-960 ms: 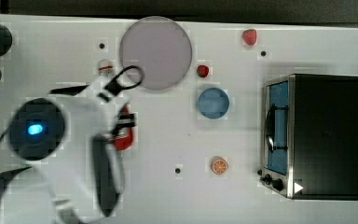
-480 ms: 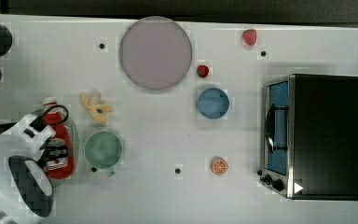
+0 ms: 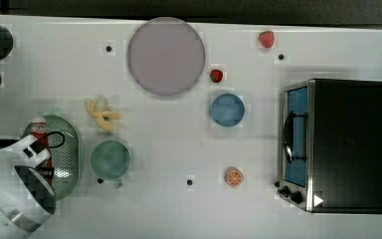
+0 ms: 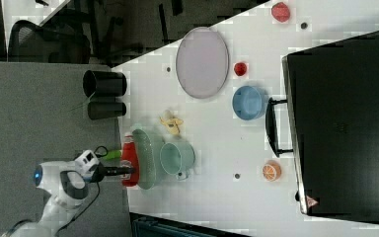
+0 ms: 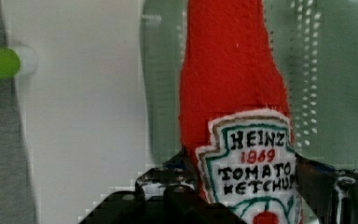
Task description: Pick Ketchup from the table and place it in strainer.
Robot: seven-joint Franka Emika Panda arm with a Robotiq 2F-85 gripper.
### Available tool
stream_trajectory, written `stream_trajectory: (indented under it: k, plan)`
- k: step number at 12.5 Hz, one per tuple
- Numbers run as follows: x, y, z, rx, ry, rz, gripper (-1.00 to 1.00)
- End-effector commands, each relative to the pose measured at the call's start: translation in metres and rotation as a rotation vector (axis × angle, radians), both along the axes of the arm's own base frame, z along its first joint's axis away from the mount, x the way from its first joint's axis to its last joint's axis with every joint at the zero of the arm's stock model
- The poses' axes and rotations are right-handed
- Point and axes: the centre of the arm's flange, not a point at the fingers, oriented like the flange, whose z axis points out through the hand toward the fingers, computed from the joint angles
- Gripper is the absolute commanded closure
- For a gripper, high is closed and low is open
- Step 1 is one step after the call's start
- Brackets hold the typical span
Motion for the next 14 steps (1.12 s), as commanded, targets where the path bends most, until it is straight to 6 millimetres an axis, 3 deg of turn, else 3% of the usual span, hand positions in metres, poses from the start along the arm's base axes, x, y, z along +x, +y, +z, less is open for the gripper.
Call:
stream_trajectory:
  k: [1, 3, 4, 6, 9, 14]
  plan:
    - [0.008, -0.005, -0.022, 0.006, -0.013, -0.110, -0.31]
    - [0.010, -0.003, -0.038, 0.045, -0.030, -0.122, -0.72]
    - [0.014, -0.004, -0.036, 0.058, -0.042, -0.133, -0.95]
    - [0.024, -0.012, -0.013, 0.040, -0.072, -0.185, -1.00]
    - [0.046, -0.045, 0.057, -0.027, -0.154, -0.282, -1.00]
    - [0.069, -0.139, 0.172, -0.107, 0.001, -0.488, -1.00]
